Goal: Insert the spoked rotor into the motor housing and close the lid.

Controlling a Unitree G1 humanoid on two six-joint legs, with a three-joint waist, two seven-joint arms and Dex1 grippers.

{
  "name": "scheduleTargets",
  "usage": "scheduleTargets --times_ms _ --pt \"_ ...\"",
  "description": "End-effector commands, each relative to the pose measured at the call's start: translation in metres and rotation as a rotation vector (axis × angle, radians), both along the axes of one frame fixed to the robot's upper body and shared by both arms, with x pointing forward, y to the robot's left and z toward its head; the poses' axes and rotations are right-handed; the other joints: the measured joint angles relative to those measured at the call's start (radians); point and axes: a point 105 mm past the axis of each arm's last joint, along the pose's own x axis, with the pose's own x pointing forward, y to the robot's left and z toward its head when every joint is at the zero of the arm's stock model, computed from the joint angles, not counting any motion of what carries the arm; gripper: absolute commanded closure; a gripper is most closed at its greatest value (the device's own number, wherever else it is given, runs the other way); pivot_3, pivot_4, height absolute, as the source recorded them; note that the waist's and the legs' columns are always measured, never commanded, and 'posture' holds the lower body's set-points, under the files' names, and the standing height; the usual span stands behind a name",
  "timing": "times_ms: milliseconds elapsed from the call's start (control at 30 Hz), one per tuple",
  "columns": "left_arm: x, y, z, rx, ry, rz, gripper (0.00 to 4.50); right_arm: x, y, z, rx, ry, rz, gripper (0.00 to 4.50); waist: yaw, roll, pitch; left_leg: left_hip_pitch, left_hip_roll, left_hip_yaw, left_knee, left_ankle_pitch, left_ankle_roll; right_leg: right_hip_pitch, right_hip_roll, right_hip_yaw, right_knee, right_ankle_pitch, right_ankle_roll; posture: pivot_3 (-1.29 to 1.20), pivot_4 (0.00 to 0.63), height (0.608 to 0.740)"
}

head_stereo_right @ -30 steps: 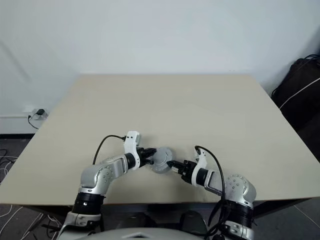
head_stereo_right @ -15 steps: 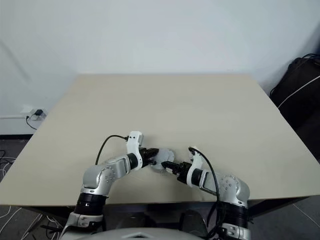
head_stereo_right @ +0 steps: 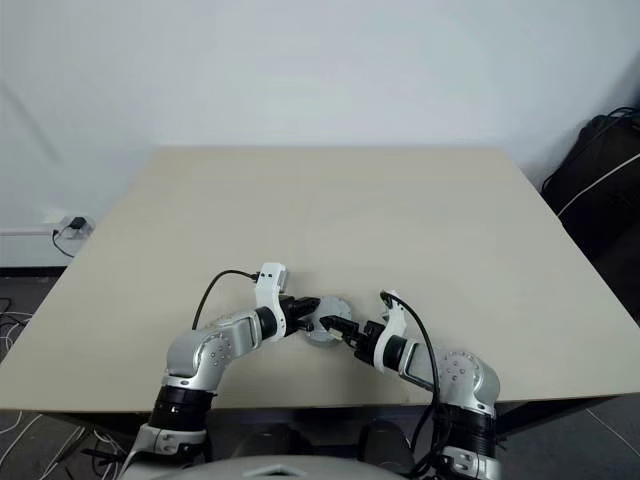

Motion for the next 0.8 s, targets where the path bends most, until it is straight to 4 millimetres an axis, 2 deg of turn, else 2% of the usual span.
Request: scheduleTargets --times_ms 33,200,600,700,800 --pt "-0.014 -0.012 -0.012 -0.002 0.07 -0.056 4.5 0.006 0.012 0.027 0.112 -0.101 0.025 1.17 0.002 0.0 0.0 0.0 0.0 0.0 0.0 0.0 0.0 0.0 0.0 0.0 0.0 0.0 0.0 0.0 0.0 0.74" --pt "-0.015 -0.011 -0.014 -0.002 0.075 -0.054 4.5 0.005 0.012 0.026 0.098 -0.1 0.034 2.69 0.004 0.0 0.0 0.0 0.0 0.0 0.0 0.0 0.0 0.0 0.0 0.0 0.0 0.0 0.0 0.0 0.0 0.74" --pt "-0.013 -0.007 -0.01 -0.023 0.052 -0.001 4.5 0.006 0.013 0.027 0.108 -0.1 0.027 2.72 0.004 0.0 0.0 0.0 0.0 0.0 0.0 0.0 0.001 0.0 0.0 0.0 0.0 0.0 0.0 0.0 0.0 0.74" --pt "-0.004 0.002 0.0 -0.049 -0.016 0.093 4.5 0.005 0.013 0.027 0.119 -0.1 0.025 2.72 0.003 0.0 0.001 0.0 0.0 0.0 0.0 0.0 0.001 0.0 0.0 0.0 0.0 0.0 0.0 0.0 0.0 0.74" --pt "0.009 0.022 0.015 -0.093 -0.118 0.264 4.5 0.005 0.012 0.027 0.122 -0.098 0.016 2.73 0.003 -0.002 0.004 0.0 0.0 0.0 0.0 0.0 0.001 -0.001 0.0 0.0 0.0 0.0 0.0 0.0 0.0 0.74"
